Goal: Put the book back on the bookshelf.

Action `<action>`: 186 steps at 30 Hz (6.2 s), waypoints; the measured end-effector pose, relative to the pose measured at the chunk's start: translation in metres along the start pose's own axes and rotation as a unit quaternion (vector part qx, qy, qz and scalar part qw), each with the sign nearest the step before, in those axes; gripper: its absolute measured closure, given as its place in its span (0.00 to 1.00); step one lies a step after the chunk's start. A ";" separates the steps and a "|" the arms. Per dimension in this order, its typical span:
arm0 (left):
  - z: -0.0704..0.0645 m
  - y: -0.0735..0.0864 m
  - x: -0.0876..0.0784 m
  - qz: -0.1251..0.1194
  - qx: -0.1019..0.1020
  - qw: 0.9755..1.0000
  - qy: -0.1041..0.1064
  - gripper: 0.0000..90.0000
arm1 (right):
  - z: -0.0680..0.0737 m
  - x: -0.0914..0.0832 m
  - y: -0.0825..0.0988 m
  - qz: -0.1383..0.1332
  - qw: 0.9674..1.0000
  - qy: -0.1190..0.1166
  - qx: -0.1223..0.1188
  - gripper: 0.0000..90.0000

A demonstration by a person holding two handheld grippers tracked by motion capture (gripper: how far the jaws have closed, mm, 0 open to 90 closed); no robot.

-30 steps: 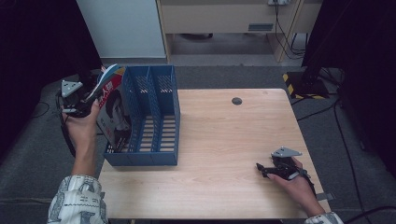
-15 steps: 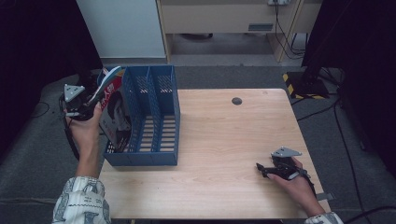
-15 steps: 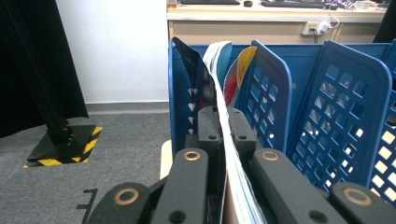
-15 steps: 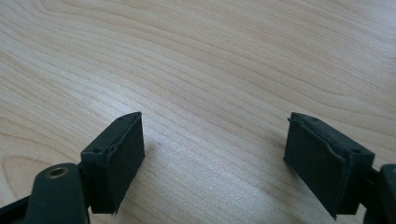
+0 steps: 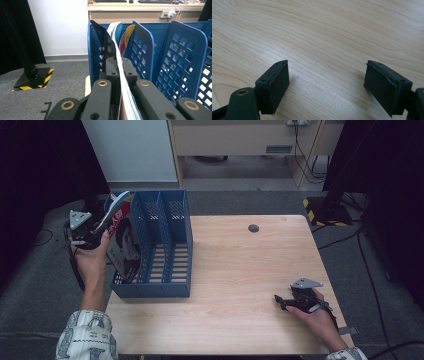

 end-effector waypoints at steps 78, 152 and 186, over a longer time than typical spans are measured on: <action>-0.036 -0.012 -0.039 -0.050 0.107 0.993 0.016 0.26 | 0.002 0.000 0.000 -0.002 1.000 0.000 -0.001 0.22; -0.296 0.106 0.020 0.129 0.197 0.938 0.254 0.04 | 0.007 0.000 0.001 0.002 1.000 -0.009 -0.007 0.20; -0.379 0.177 0.044 0.211 0.238 0.902 0.292 0.04 | 0.001 0.002 0.002 0.016 1.000 0.000 0.003 0.07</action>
Point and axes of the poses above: each handheld gripper's, and its own axes: x roughly forward along the jaws, y roughly out of its underside, z roughly to its left, the point moved 7 cm from there along x, roughly forward along the jaws, and after that the axes turned 9 degrees about z, right-handed, at the moved point
